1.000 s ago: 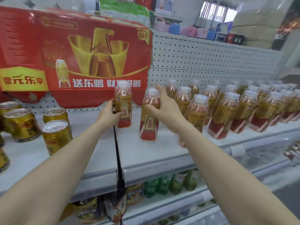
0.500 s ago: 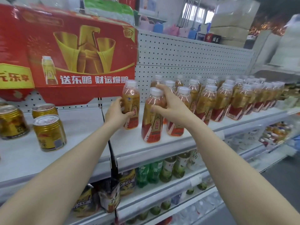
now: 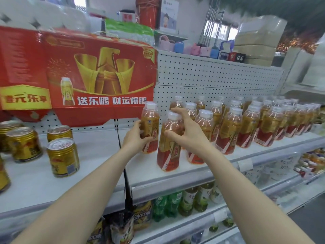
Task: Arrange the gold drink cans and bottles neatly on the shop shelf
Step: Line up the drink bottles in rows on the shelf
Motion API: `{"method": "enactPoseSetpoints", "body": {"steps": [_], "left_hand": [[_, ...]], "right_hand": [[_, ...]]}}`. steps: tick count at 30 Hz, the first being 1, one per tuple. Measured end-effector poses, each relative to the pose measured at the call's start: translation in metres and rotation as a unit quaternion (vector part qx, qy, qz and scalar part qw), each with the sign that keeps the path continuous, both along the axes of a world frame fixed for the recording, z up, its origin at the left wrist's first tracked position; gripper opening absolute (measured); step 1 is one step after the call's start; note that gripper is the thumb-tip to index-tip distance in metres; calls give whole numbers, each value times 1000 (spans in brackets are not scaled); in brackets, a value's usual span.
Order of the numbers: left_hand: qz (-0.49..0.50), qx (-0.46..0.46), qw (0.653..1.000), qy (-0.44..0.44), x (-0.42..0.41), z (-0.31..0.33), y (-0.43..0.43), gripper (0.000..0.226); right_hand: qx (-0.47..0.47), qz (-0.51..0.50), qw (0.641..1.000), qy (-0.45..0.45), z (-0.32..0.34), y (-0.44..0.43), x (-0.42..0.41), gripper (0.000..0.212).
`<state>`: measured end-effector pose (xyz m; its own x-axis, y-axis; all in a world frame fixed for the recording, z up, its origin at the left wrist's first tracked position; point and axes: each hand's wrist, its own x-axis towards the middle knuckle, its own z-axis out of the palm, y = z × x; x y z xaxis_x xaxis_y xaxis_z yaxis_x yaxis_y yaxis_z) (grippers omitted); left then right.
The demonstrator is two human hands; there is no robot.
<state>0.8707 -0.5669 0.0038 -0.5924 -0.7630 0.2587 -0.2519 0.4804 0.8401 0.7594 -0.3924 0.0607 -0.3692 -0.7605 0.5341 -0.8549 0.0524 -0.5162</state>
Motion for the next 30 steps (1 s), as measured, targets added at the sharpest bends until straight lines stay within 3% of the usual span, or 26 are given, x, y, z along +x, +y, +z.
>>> {"method": "enactPoseSetpoints", "body": {"steps": [10,13,16,18,20,22,25,30], "left_hand": [[-83,18,996,-18,-11,5,-15,69],[-49,-18,998,-24,-8,2,-9,71],[93,-103,986,96,2,5,10,49],[67,-114,976,172,11,11,31,38],[-52,-75,987,130,16,13,55,53],[-120,-46,990,55,15,9,72,78],[-92,-52,994,9,10,4,83,99],[-35,-63,997,9,6,4,96,92]], "right_hand": [[17,5,1000,-9,3,4,0,65],[15,12,1000,-5,7,6,-1,63],[-144,-41,988,26,16,12,-15,42],[-219,-125,963,96,21,17,-35,34],[-172,-187,960,116,19,18,-56,44],[-65,-208,973,73,10,17,-69,61],[-3,-180,983,38,-7,17,-74,73],[-31,-119,992,32,-8,25,-79,64]]}}
